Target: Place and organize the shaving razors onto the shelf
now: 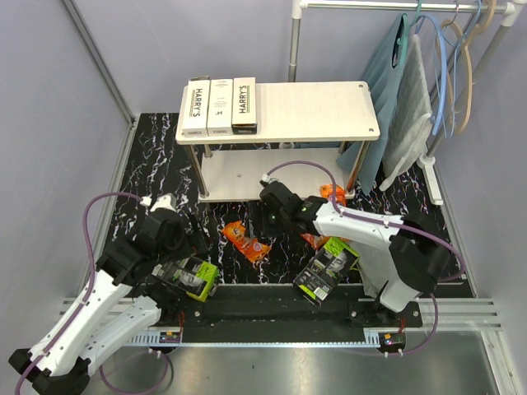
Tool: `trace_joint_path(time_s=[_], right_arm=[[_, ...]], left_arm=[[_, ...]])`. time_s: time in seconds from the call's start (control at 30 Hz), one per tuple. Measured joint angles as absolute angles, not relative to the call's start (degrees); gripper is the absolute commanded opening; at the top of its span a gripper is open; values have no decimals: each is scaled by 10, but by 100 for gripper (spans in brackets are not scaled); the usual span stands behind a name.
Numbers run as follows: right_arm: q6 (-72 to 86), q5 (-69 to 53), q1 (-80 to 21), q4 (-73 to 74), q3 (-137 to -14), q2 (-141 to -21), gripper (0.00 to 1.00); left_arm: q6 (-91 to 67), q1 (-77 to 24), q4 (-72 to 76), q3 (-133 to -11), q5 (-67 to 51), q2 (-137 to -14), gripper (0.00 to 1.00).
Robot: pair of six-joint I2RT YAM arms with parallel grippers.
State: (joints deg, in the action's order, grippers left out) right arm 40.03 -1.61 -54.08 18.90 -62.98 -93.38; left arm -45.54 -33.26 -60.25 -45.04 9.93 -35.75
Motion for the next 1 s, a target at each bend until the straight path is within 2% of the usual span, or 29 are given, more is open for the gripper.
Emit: trace_joint_path(time_s=[0.43, 0.7, 0.9, 0.93, 0.97, 1.0], right_arm=[[371, -30, -542, 174, -645, -996, 84], [358, -30, -542, 175, -660, -1028, 77], [354, -41, -542, 174, -663, -1051, 69], [354, -42, -542, 175, -663, -1053, 65], [354, -43, -542, 174, -663, -1054, 54], [354, -43, -542, 174, -663, -1055, 51]], left_arm=[[-448, -333, -599, -456, 90, -358, 99], [-449, -333, -598, -456, 87, -358, 99], [-448, -333, -598, -456, 86, -356, 99], [-448, -333, -598, -456, 85, -354, 99], [-449, -333, -598, -456, 85, -353, 99], [-449, -333, -598, -456, 83, -351, 99]])
